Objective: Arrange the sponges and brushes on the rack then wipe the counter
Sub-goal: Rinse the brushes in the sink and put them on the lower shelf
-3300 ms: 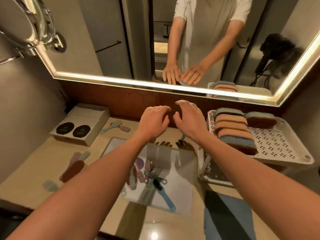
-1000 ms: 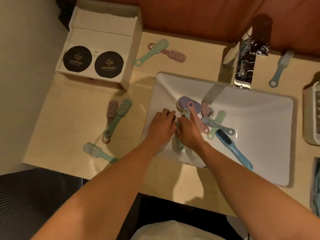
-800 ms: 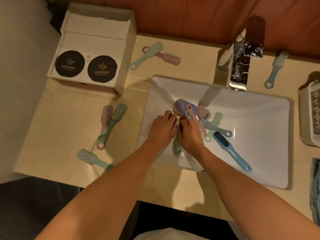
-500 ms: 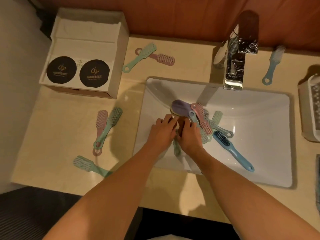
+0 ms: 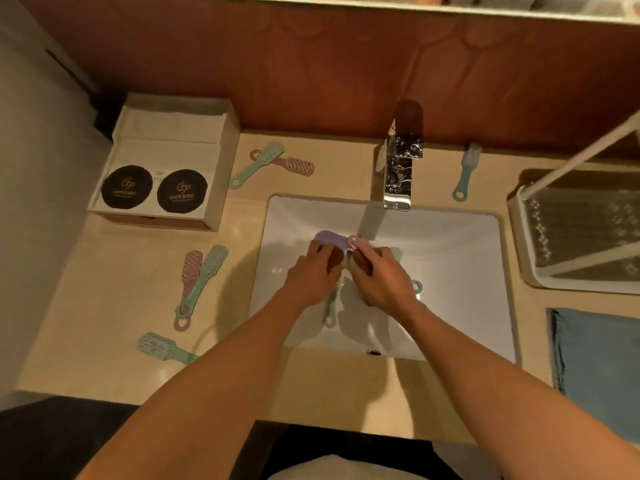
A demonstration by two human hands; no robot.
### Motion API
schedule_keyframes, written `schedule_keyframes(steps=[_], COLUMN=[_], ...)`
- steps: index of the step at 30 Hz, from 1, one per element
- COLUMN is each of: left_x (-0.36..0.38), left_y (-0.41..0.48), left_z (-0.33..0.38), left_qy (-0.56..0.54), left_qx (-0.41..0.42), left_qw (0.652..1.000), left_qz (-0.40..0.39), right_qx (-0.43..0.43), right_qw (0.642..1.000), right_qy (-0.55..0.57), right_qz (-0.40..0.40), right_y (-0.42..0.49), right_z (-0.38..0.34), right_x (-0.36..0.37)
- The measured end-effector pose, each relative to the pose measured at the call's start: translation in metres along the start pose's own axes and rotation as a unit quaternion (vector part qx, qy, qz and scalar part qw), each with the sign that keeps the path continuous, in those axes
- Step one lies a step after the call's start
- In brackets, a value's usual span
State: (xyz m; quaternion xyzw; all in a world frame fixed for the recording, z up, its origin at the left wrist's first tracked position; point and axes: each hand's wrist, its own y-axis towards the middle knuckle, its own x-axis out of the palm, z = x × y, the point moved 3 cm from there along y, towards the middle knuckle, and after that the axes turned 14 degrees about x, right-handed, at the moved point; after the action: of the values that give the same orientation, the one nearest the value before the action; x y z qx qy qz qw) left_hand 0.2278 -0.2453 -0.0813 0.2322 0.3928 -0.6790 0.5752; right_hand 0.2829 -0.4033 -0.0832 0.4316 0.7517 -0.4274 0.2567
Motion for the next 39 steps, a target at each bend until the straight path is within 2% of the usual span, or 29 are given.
schedule_keyframes(steps=[4,6,11,15,19,25,29,33,39], left_x=[-0.015,-0.022,-0.028,-0.033,-0.038,-0.046,-0.056,-0.071,-0.105], left_y=[0.007,0.006,0.010,0.019,0.026,0.037,0.045,0.053,0.057], left_z=[0.043,0.064,0.110,0.147,0.178,0.212,0.221,0.228,0.261], left_qy=[-0.054,-0.070,-0.039,0.024,0.065,0.062,0.022,-0.004,-0.080], left_qx=[0.012,0.013,0.059,0.072,0.090,0.107,0.091,0.071,0.069], left_qw=[0.998,0.997,0.997,0.995,0.991,0.990,0.993,0.996,0.992], left_qz=[0.026,0.038,0.044,0.071,0.075,0.069,0.073,0.050,0.067], right_qx=[0.020,0.011,-0.007,-0.021,-0.001,-0.001,-0.016,-0.042,-0.058], right_qw=[0.998,0.999,0.998,0.992,0.990,0.992,0.990,0.994,0.993], right_qy=[0.056,0.042,-0.051,-0.079,-0.092,-0.069,-0.050,-0.046,0.070], right_qz=[-0.034,-0.031,0.039,0.097,0.109,0.107,0.128,0.095,0.079], right_y=[-0.011,-0.016,-0.027,-0.041,-0.049,-0.055,-0.059,-0.058,-0.065], right_z=[0.003,0.008,0.022,0.024,0.022,0.025,0.026,0.028,0.017], right_x=[-0.037,-0.055,-0.100,-0.129,-0.154,-0.187,-0.213,-0.233,-0.279])
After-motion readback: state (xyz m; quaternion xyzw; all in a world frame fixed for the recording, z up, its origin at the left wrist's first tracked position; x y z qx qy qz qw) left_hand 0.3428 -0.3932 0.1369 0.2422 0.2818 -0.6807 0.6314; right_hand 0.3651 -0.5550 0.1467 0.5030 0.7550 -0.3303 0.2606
